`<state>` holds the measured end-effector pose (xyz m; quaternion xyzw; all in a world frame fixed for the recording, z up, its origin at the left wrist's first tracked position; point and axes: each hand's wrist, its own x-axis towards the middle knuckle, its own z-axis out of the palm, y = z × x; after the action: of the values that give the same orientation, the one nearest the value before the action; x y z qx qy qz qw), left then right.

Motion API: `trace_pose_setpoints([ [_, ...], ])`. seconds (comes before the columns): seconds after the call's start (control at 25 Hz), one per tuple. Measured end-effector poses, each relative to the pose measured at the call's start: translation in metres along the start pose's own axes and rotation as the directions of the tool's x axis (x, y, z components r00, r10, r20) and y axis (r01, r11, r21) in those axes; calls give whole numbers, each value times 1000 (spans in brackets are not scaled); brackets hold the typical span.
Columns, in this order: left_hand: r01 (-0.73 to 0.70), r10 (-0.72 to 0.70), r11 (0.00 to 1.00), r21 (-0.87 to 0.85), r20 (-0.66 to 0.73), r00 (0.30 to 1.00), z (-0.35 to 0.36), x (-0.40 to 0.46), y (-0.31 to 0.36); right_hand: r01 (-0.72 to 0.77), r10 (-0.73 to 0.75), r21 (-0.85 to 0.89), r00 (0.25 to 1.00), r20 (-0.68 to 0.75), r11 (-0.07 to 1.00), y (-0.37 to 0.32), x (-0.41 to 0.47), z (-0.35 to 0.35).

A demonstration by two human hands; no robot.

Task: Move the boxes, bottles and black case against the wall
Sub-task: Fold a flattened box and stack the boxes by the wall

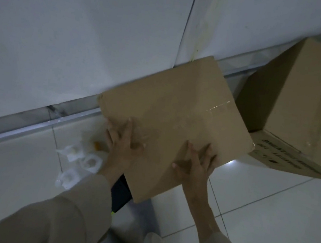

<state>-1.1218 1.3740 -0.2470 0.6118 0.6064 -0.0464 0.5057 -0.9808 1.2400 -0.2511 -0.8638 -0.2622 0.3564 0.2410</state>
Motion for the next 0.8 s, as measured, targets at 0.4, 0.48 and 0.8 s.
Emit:
trace_pose_setpoints([
  [0.4, 41, -51, 961, 274, 28, 998, -6, -4, 10, -47, 63, -156, 993, 100, 987, -8, 0, -4],
  [0.48, 35, -44, 961, 275, 26, 999, -12, -3, 10, -63, 87, -185, 989, 123, 981, -13, -1, -11],
  [0.8, -115, 100, 957, 267, 69, 993, -6, -28, 75, 1, 46, -238, 981, 191, 971, -11, 18, -84],
])
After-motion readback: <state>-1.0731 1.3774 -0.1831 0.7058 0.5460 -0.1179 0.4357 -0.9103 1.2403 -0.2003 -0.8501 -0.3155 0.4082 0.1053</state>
